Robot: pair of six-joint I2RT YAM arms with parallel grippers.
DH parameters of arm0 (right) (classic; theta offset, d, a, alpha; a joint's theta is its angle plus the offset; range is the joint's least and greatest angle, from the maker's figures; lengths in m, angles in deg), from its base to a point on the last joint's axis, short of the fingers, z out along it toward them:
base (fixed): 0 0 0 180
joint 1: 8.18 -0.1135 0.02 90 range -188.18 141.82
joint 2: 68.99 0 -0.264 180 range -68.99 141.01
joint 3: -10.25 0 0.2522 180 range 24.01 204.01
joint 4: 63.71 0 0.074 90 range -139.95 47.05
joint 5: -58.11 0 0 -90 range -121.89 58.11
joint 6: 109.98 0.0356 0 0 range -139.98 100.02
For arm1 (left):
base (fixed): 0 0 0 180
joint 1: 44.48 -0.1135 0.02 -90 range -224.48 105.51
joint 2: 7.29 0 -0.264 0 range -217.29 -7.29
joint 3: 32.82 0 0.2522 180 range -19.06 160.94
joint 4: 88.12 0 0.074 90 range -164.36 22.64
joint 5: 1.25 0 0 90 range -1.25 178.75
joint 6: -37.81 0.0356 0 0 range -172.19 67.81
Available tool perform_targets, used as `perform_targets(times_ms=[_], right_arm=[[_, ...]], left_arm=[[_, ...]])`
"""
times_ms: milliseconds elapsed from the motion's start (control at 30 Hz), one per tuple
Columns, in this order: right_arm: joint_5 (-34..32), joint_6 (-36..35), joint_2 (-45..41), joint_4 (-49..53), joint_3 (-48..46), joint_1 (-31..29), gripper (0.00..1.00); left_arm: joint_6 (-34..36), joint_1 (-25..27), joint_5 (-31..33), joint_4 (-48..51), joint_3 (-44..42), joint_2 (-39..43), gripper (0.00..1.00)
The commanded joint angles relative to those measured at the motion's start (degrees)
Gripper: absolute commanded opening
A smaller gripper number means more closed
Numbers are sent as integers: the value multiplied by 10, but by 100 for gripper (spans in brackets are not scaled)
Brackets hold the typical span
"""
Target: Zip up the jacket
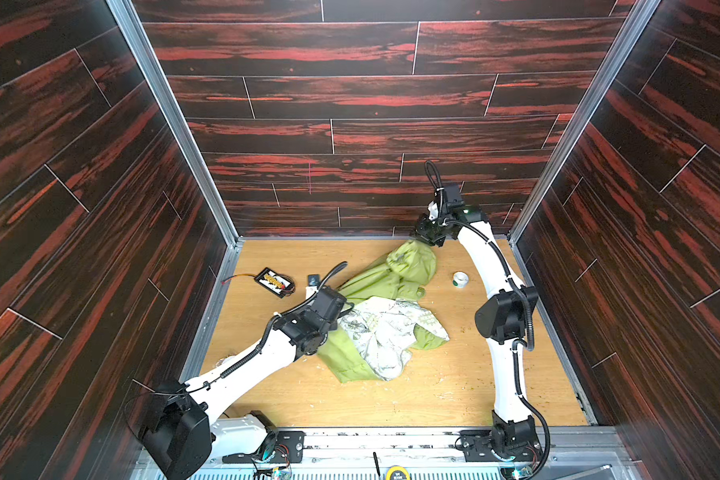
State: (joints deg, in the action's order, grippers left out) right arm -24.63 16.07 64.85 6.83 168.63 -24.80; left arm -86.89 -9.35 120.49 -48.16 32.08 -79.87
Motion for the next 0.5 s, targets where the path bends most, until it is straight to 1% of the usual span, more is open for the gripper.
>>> perform_targets(times_ms=[0, 100, 167, 200, 267, 367, 467], right_arm=[[-28, -30, -8, 24, -24, 3, 45], [-47, -47, -55, 13, -62, 3, 51], [-51, -55, -93, -2, -103, 3, 52], [-48, -59, -115, -14, -131, 2, 52], [-39, -67, -159, -42, -203, -1, 52], [-31, -73, -227, -99, -339, -11, 52], [-7, -62, -279, -163, -480, -13, 52]], left_arm=[[-57, -18, 36, 44, -9, 33, 16], [-53, -20, 44, 51, -2, 44, 42], [-45, -19, 42, 52, 5, 50, 54], [-39, -19, 41, 54, 9, 52, 58], [-21, -20, 28, 54, 20, 57, 62], [32, -15, -40, 40, 41, 63, 63], [68, 13, -86, 35, 79, 34, 64]])
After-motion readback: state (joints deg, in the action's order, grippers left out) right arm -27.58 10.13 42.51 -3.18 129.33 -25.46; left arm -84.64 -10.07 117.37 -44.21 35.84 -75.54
